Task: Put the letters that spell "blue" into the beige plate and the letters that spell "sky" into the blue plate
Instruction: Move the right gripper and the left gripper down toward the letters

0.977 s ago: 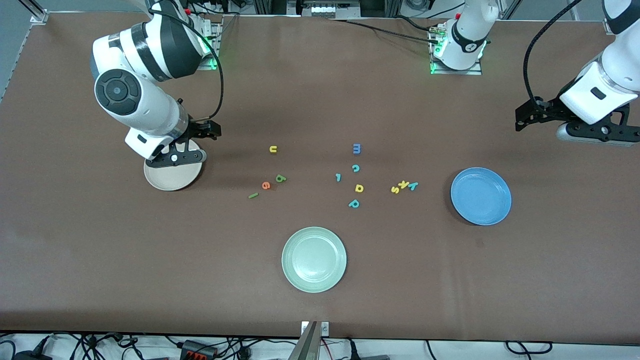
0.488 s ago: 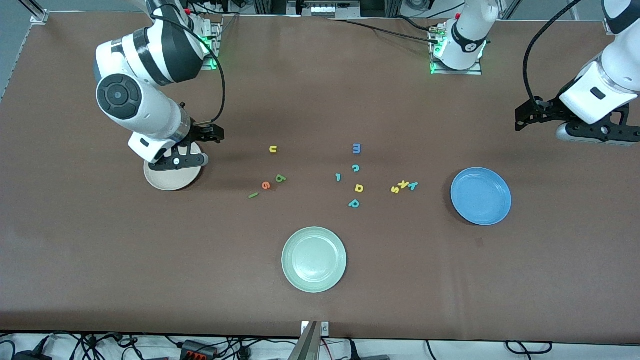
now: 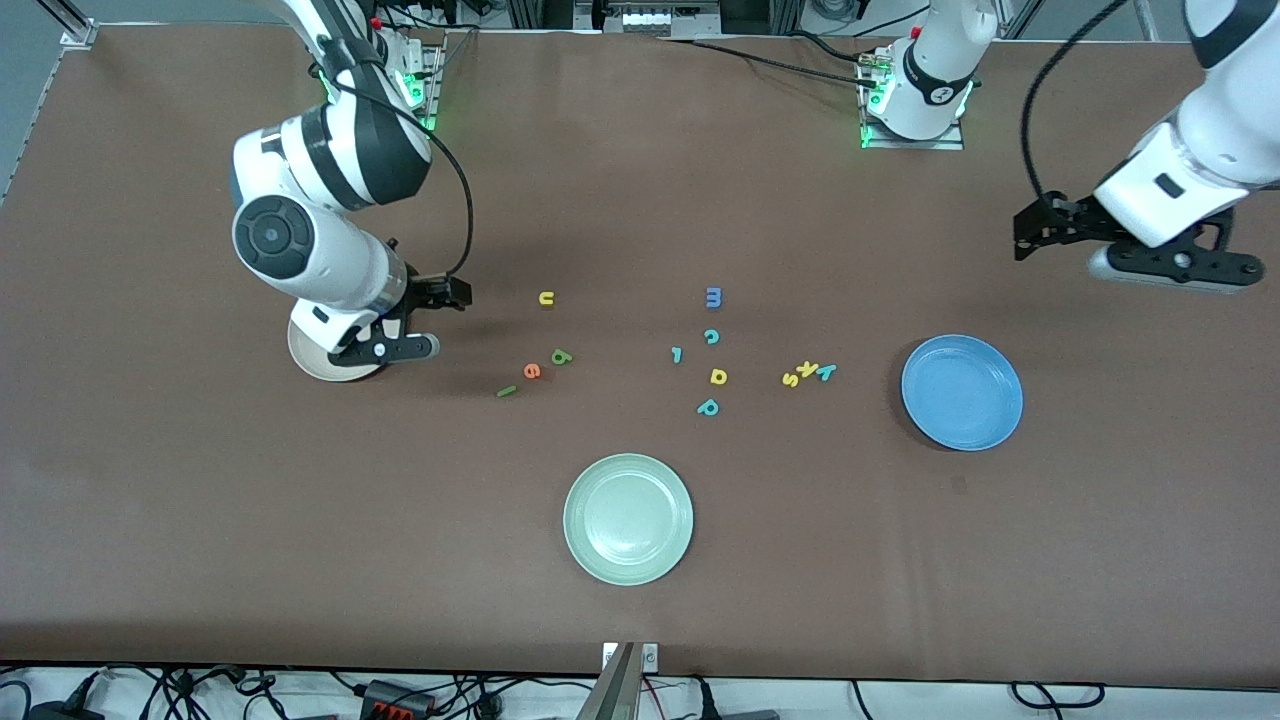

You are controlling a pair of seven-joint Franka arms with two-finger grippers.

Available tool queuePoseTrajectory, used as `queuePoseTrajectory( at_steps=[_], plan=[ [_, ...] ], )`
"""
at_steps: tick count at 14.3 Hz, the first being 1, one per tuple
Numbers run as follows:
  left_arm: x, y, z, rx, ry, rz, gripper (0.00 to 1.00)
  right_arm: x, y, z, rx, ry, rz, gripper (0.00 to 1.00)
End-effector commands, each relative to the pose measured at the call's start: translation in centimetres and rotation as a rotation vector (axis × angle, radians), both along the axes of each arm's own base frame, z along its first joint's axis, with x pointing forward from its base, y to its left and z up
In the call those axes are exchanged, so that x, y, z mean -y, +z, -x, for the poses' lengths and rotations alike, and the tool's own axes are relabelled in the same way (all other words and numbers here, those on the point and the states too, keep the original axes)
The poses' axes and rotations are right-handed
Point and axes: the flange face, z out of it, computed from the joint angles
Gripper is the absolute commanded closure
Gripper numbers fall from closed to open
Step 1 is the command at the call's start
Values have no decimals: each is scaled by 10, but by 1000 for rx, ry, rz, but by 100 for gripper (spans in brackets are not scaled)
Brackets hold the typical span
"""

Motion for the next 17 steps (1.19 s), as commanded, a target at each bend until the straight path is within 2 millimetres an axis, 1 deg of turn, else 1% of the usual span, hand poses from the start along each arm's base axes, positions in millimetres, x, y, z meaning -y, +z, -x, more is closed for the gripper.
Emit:
queuePoseTrajectory(
  at_steps=[1, 2, 3, 5, 6, 7, 8, 9, 10, 11, 12, 13, 14, 15, 17],
  plan=[
    [34, -30, -11, -64, -43, 5, 0, -29, -20, -2, 19, -64, 2, 0],
    [41, -47, -15, -94, -60, 6, 0, -34, -33, -2, 18, -58, 5, 0],
    [46, -61, -19, -121, -64, 5, 0, -38, -41, -3, 26, -56, 4, 0],
    [57, -105, -28, -196, -93, 7, 0, -41, -61, -7, 40, -33, 5, 0],
    [62, -128, -33, -228, -91, 6, 0, -39, -69, -9, 49, 11, 11, 0],
    [72, -151, -36, -253, -105, 6, 0, -37, -76, -11, 58, 102, 13, 0],
    [88, -174, -42, -240, -126, 12, 0, -33, -87, -13, 55, 195, 1, 0],
    [102, -195, -43, -239, -146, 15, 0, -28, -98, -16, 52, 283, -14, 0],
    [116, -213, -45, -236, -164, 19, 0, -24, -104, -16, 45, 371, -29, 0],
    [129, -225, -47, -207, -181, 27, 0, -23, -109, -16, 42, 450, -42, 0],
    [139, -241, -50, -186, -190, 37, 0, -24, -110, -16, 47, 529, -57, 0],
    [144, -263, -56, -167, -191, 47, 0, -26, -112, -16, 54, 630, -75, 0],
    [151, -280, -58, -151, -197, 57, 0, -27, -114, -16, 52, 716, -98, 0],
    [163, -299, -58, -133, -209, 65, 0, -28, -117, -15, 48, 791, -109, 0],
    [181, -326, -55, -102, -223, 59, 0, -30, -121, -17, 57, 1014, -145, 0]
  ],
)
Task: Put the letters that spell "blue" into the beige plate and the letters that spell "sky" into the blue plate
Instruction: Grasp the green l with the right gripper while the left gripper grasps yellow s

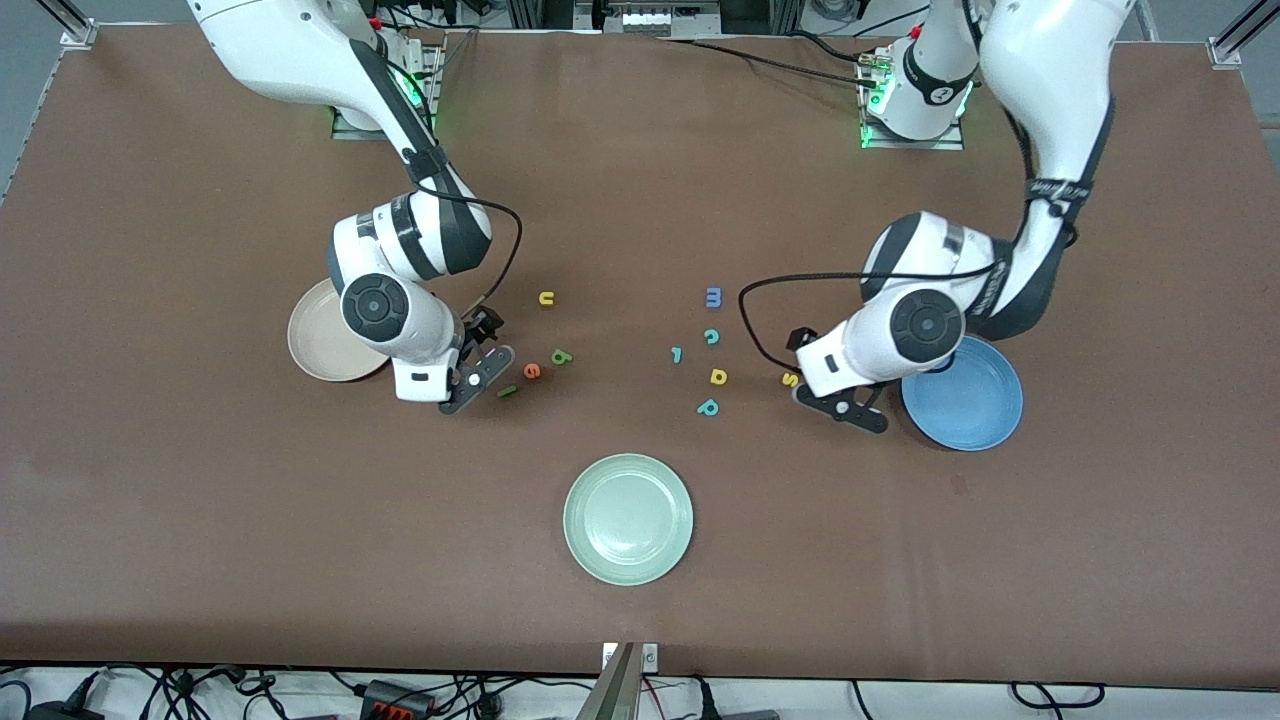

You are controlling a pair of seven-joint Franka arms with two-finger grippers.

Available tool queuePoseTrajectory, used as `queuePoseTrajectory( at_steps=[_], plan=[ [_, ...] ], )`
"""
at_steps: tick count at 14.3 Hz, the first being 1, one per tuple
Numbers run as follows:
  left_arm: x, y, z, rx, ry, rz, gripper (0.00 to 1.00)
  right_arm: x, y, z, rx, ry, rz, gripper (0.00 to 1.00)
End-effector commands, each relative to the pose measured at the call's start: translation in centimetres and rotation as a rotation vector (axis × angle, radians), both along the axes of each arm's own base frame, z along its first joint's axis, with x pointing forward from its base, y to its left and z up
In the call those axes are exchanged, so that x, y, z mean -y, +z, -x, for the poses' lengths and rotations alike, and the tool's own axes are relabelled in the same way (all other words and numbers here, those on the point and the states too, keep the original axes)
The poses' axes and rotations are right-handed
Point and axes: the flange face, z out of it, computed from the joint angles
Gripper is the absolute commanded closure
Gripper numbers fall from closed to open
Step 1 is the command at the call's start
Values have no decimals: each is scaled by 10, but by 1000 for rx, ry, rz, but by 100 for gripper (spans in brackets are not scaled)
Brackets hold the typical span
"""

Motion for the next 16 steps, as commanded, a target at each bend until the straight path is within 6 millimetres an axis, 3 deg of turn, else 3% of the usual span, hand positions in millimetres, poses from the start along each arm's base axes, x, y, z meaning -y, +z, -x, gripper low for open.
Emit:
queuePoseTrajectory(
  at_steps=[1, 2, 4, 9, 12, 14, 16],
  plan=[
    [27, -33, 5, 42, -10, -19, 0, -6, -5, -9, 40, 326, -64, 0],
    [37, -47, 10, 60, -28, -60, 0, -4, -13, -12, 56, 424, -82, 0],
    [48, -52, 17, 84, -3, -119, 0, -4, -27, -14, 74, 539, -99, 0],
    [42, -79, 21, 58, 23, -126, 0, -27, -34, -17, 180, 651, -105, 0],
    [46, -90, 26, 53, 14, -123, 36, -29, -46, -18, 210, 697, -108, 0],
    [48, -96, 26, 58, 13, -116, 46, -28, -55, -17, 201, 726, -108, 0],
    [48, -97, 26, 60, 5, -115, 68, -29, -56, -16, 199, 762, -110, 0]
  ],
)
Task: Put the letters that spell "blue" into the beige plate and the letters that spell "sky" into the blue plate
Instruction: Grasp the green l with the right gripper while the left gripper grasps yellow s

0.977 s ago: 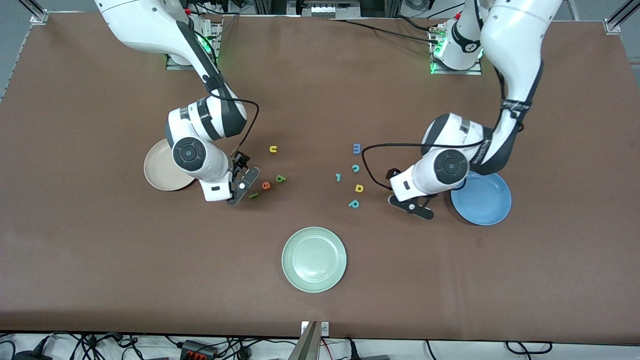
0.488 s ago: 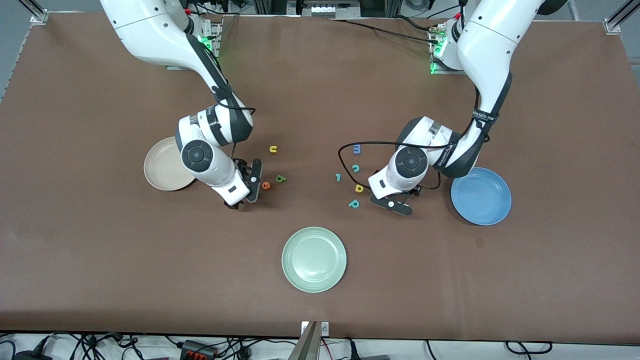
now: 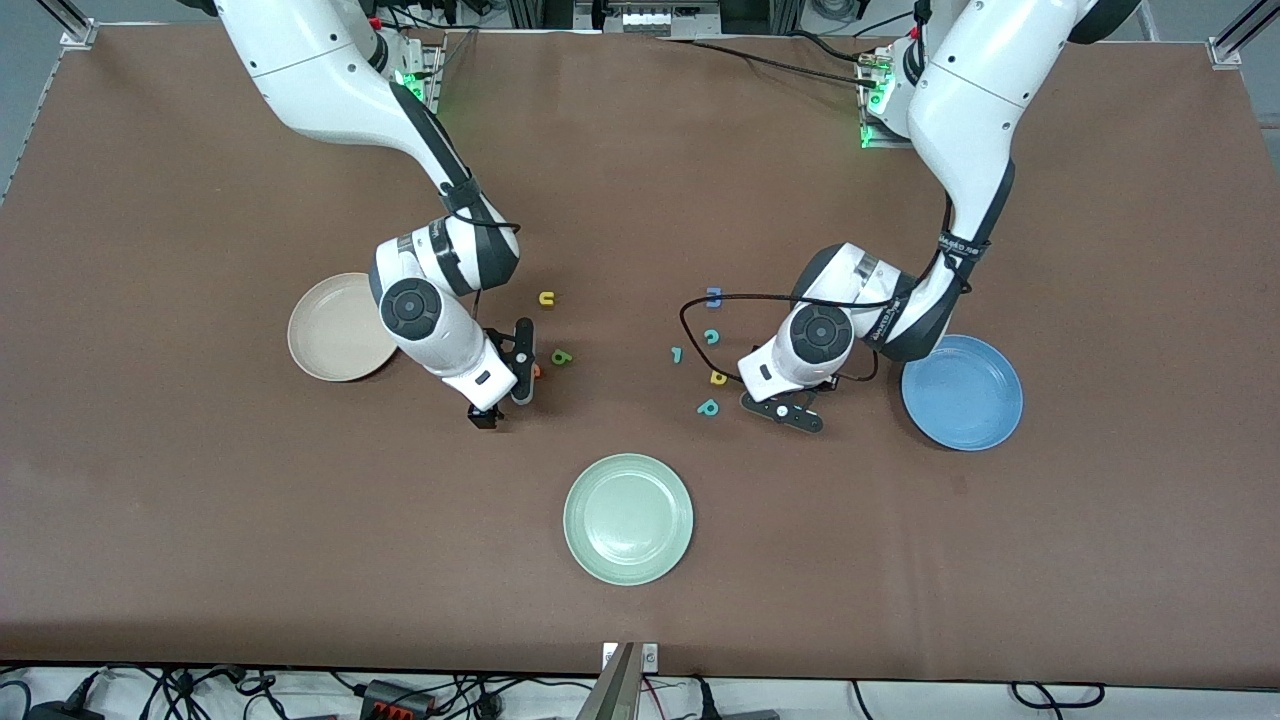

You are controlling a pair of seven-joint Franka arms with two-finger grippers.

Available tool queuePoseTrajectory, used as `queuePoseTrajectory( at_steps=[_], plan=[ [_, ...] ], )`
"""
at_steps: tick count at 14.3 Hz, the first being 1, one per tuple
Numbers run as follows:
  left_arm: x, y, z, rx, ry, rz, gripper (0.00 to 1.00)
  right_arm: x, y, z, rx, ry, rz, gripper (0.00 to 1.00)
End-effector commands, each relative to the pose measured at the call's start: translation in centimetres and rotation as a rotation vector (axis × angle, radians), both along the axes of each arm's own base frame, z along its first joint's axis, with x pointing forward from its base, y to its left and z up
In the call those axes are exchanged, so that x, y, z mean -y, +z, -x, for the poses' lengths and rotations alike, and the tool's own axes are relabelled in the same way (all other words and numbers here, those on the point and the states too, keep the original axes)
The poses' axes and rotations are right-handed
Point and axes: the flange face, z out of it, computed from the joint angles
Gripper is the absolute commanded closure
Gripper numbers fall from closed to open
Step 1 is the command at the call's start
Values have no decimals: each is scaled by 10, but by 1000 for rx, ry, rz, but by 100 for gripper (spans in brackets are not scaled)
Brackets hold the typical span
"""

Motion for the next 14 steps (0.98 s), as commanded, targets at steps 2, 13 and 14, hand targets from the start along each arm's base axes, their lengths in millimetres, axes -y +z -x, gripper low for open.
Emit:
queuePoseTrajectory(
  at_steps=[2, 13, 14],
  plan=[
    [2, 0, 2, 13, -18, -10, 89, -10, -4, 0, 13, 86, 3, 4],
    [-139, 119, -48, -144, 16, -98, 97, -16, -12, 3, 20, 121, 10, 50],
    [-176, 116, -54, -162, 5, -78, 97, -15, -13, 3, 19, 119, 13, 50]
  ],
)
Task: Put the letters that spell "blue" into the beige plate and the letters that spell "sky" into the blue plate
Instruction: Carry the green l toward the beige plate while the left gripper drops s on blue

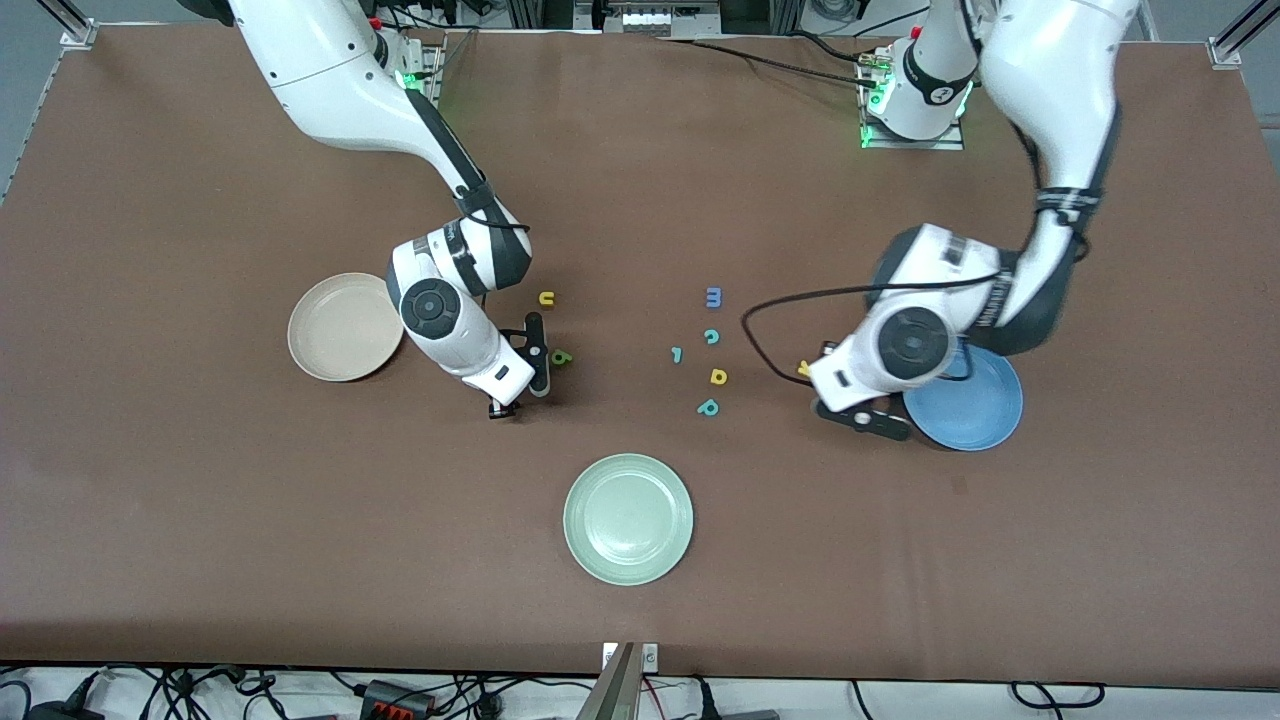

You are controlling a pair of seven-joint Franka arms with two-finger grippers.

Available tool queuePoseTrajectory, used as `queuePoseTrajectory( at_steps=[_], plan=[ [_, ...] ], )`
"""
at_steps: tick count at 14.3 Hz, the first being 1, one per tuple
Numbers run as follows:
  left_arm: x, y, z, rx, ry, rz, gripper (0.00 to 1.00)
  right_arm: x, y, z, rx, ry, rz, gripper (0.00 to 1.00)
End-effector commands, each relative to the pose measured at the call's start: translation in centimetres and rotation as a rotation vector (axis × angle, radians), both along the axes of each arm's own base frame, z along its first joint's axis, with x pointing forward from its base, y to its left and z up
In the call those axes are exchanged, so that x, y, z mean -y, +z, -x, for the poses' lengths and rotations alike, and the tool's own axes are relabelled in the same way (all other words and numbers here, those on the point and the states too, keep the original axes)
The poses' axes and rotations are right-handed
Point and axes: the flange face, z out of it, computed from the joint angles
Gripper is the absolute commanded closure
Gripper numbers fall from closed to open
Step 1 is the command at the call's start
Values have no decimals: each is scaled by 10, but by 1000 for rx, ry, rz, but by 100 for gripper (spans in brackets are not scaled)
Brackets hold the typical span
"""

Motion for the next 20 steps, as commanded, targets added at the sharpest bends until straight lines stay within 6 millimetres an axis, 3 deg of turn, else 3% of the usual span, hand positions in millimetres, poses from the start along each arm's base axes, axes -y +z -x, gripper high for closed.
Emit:
queuePoseTrajectory(
  at_steps=[1, 2, 6, 7, 8, 9, 11, 14, 17, 19, 20],
  plan=[
    [-88, -12, -12, -62, -24, 31, 97, 2, -4, -1, 2, 18, 12, 50],
    [-110, -27, -7, -90, -5, 38, 97, 2, -4, 0, -1, 20, 14, 50],
    [-140, -77, 8, -89, 31, 55, 94, 7, -6, -1, -3, 34, 34, 53],
    [-140, -85, 11, -73, 31, 62, 75, 7, -6, 1, -13, 36, 38, 61],
    [-145, -85, 11, -69, 44, 61, 28, 7, -5, 2, -17, 36, 40, 71],
    [-146, -81, 10, -67, 45, 62, 0, 8, -5, 2, -28, 35, 45, 82],
    [-134, -68, 9, -62, 35, 58, 0, 10, -7, 4, -52, 27, 56, 100],
    [-98, -45, 10, -42, -21, 82, 0, 14, 1, 3, -62, 18, 69, 100],
    [-27, -31, 19, -34, -225, 168, 0, 29, 21, 0, -108, -81, 96, 100],
    [-16, -37, 22, -19, -298, 197, 0, 48, 38, -4, -130, -170, 126, 100],
    [-5, -47, 33, -25, -325, 206, 0, 67, 44, -8, -149, -198, 142, 100]
  ],
)
